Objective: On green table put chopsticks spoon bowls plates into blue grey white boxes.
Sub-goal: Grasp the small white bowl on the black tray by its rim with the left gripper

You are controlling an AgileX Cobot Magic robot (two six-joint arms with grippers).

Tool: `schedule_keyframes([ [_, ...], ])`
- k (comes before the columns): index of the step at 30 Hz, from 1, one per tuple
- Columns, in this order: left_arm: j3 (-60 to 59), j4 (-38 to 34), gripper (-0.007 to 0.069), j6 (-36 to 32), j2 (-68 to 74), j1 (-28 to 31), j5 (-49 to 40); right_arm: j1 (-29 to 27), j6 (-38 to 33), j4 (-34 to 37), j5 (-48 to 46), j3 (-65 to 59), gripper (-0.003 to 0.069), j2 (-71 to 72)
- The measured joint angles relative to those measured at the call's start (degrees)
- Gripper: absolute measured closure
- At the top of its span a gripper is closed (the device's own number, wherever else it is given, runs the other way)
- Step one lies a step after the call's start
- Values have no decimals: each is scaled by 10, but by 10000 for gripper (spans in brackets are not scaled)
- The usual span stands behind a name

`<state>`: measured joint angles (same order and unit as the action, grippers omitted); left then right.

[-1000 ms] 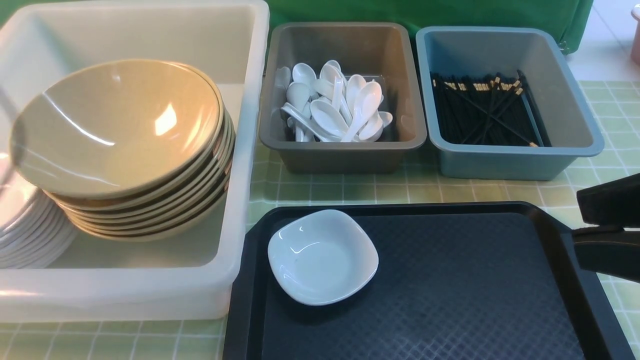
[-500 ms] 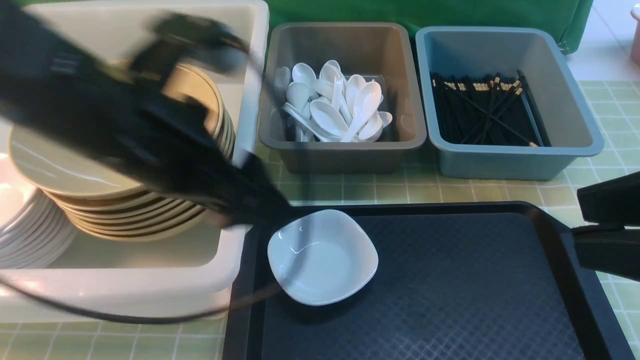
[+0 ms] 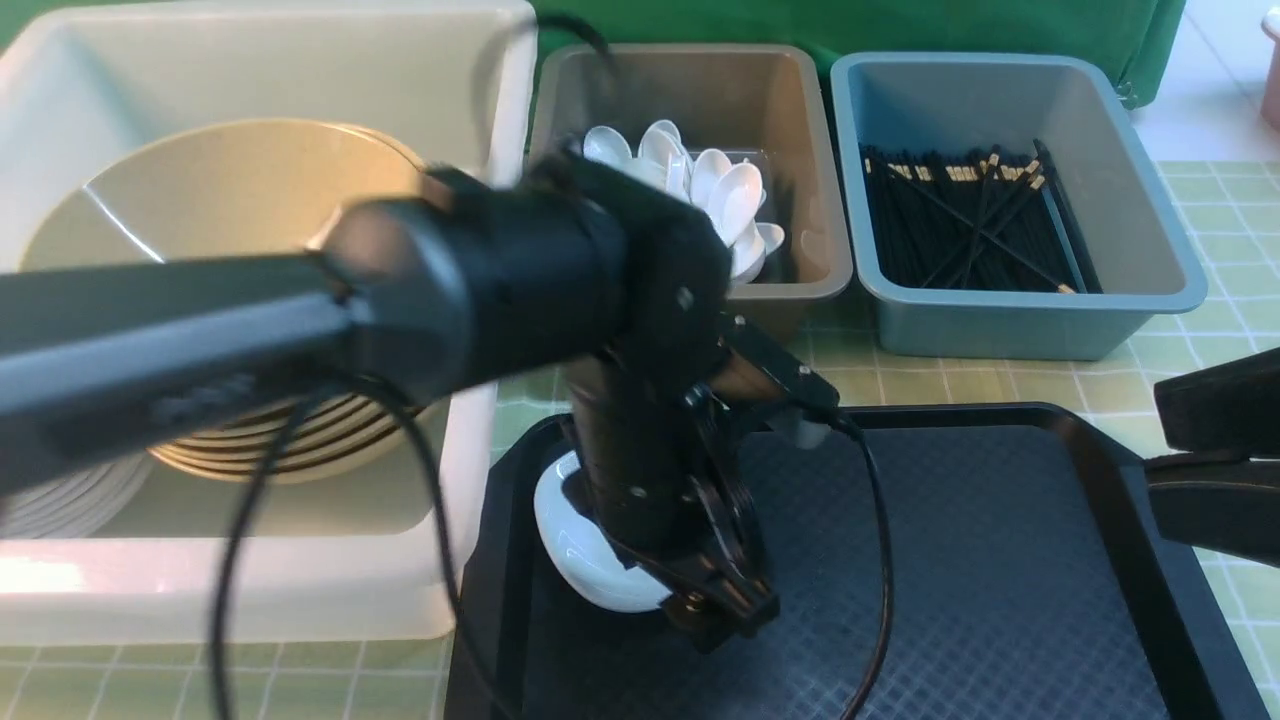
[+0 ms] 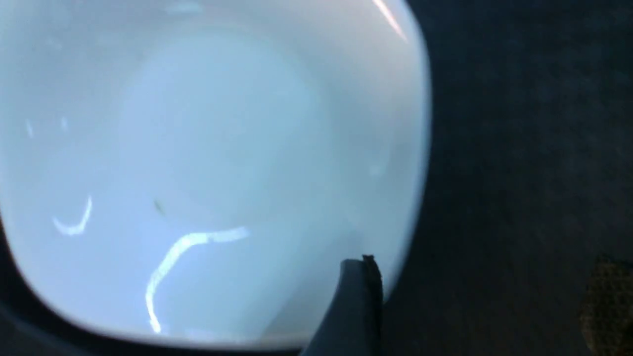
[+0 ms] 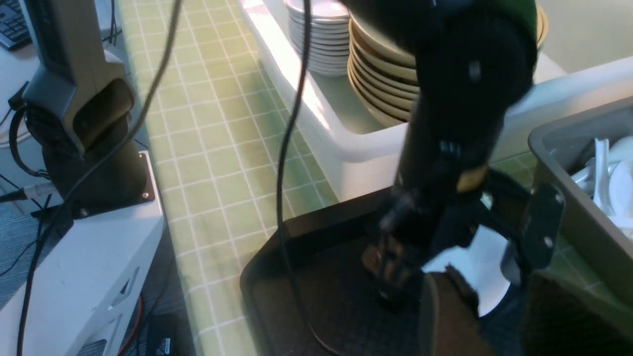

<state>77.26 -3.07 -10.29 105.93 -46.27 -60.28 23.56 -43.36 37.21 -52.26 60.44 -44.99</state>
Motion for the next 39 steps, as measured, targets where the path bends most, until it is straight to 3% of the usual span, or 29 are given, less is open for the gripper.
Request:
schedule_keyframes([
  [7, 0, 31, 106, 26, 39, 0, 68, 0, 4, 0, 0, 0, 424, 0],
  [15, 5, 48, 112, 26, 71, 1, 81, 0, 13, 0, 0, 0, 424, 0],
  [19, 6, 57, 231, 18, 73, 1, 75, 0, 13, 0, 0, 0, 424, 0],
  [22, 7, 52, 435, 5, 73, 1, 71, 0, 13, 0, 0, 0, 424, 0],
  [24, 9, 54, 484, 3, 72, 0, 71, 0, 13, 0, 0, 0, 424, 0],
  [31, 10, 14, 508, -31, 42, 0, 64, 0, 13, 0, 1, 0, 424, 0],
  [36, 6, -3, 610, -39, -12, -7, 60, 0, 13, 0, 1, 0, 423, 0],
  [39, 6, 1, 609, -39, -46, -7, 56, 0, 13, 0, 0, 0, 423, 0],
])
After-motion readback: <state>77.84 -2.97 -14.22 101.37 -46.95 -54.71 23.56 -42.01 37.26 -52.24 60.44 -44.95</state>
